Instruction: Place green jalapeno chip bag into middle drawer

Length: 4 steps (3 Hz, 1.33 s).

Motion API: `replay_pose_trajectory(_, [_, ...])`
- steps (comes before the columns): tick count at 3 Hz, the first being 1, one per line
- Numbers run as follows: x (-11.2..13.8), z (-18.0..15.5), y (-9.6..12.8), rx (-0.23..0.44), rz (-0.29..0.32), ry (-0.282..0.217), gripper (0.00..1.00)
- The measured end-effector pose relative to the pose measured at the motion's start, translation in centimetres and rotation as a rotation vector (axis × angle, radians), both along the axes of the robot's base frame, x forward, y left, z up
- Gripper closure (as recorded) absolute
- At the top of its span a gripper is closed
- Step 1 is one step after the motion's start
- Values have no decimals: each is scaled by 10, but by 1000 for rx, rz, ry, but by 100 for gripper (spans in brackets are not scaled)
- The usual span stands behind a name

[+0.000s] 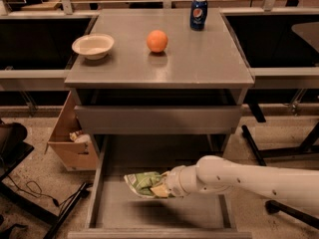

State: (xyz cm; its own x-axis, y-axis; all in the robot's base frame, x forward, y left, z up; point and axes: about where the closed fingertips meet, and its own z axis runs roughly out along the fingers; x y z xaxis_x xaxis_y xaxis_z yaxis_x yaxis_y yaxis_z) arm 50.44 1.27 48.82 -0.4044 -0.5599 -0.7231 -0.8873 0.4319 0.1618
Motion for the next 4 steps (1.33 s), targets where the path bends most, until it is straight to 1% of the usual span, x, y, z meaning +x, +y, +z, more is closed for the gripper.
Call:
replay_pose_trajectory(1, [-2,-2,1,1,1,5,73])
replay_pose_trajectory(2, [-2,-2,1,1,1,5,42])
replay_pose_trajectory(3, [-2,-2,1,1,1,5,19])
replay_pose_trajectory(4, [-2,-2,1,1,1,5,0])
